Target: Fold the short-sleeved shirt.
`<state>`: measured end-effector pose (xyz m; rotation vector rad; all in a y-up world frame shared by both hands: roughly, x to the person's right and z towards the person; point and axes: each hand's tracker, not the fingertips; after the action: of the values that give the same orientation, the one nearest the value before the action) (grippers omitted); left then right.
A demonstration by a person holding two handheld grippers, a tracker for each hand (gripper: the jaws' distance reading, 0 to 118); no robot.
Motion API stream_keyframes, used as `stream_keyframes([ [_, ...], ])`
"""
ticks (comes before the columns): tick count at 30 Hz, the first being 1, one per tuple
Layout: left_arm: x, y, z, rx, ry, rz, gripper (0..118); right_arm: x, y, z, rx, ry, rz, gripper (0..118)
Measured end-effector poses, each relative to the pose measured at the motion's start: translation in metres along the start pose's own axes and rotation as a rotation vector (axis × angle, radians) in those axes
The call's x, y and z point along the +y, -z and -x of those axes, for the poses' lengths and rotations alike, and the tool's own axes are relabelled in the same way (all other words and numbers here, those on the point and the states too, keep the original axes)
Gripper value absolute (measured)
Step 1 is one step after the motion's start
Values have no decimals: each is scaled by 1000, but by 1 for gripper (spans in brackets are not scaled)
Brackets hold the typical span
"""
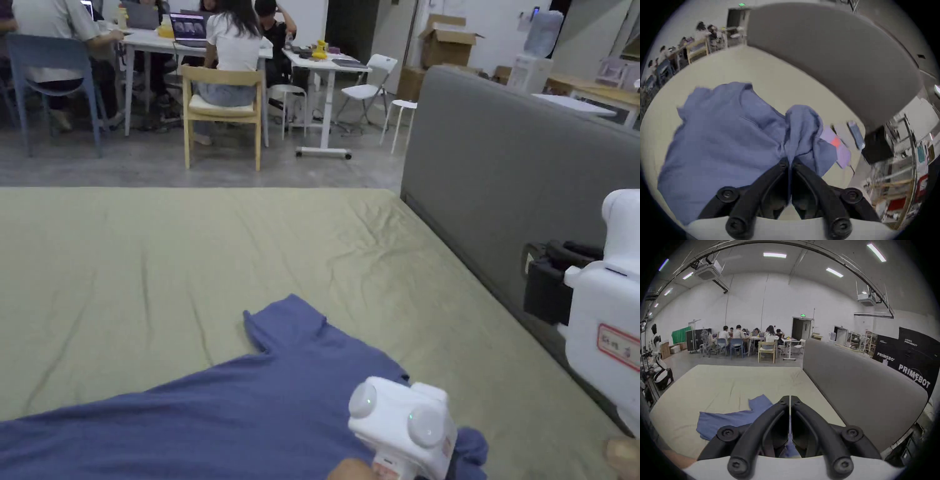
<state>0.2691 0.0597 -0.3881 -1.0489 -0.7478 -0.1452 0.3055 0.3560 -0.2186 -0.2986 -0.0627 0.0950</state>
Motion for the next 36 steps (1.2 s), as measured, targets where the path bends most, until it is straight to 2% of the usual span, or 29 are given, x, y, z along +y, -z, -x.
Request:
stream_keyframes([
  [1,-9,13,-2,-21,-16,46,27,-5,2,1,14,1,13,4],
  [2,-18,23,-3,-12,-45,73,79,-10,4,3,38,7,28,4],
  [3,-24,30,-2,41,-78,99,108,-15,9,3,54,17,44,4],
  [4,-38,24,-1,57,-91,136,110,-19,11,6,66,23,55,4],
  [7,-37,-4,17,-32,-179,49,110,-27,19,13,94,18,67,4],
  [11,-28,-109,62,-337,-349,-178,110,-27,27,30,148,-5,48,4],
  [12,-29,-143,80,-328,-354,-299,110,-27,30,36,170,0,31,4],
  [14,-52,-213,112,-219,-365,-412,110,-30,38,50,202,14,21,4],
  [16,-89,-274,135,65,-347,-489,110,-38,49,64,235,29,20,4],
  [18,-141,-315,161,410,-396,-497,106,-54,65,86,252,25,49,4],
  [19,-165,-326,173,516,-422,-490,69,-64,74,95,259,21,75,4],
  [20,-185,-332,184,587,-458,-490,7,-74,82,107,262,15,108,4],
  [21,-208,-336,202,601,-535,-450,0,-84,91,121,274,5,149,4],
  [24,-251,-335,246,510,-687,-411,0,-104,113,156,364,-5,234,4],
  [26,-263,-329,272,590,-740,-378,0,-110,125,175,401,-10,257,4],
  [30,-253,-291,342,627,-704,-332,0,-115,151,202,432,-40,282,4],
  [31,-246,-281,360,622,-700,-322,4,-117,158,203,435,-44,291,4],
  [32,-238,-265,377,623,-693,-303,35,-119,166,206,439,-50,304,4],
  [33,-230,-250,397,639,-699,-281,90,-122,174,209,442,-57,319,4],
  [34,-224,-236,415,652,-695,-251,118,-125,182,211,440,-65,336,4],
  [36,-223,-203,456,642,-741,-241,118,-134,194,210,424,-78,361,4],
])
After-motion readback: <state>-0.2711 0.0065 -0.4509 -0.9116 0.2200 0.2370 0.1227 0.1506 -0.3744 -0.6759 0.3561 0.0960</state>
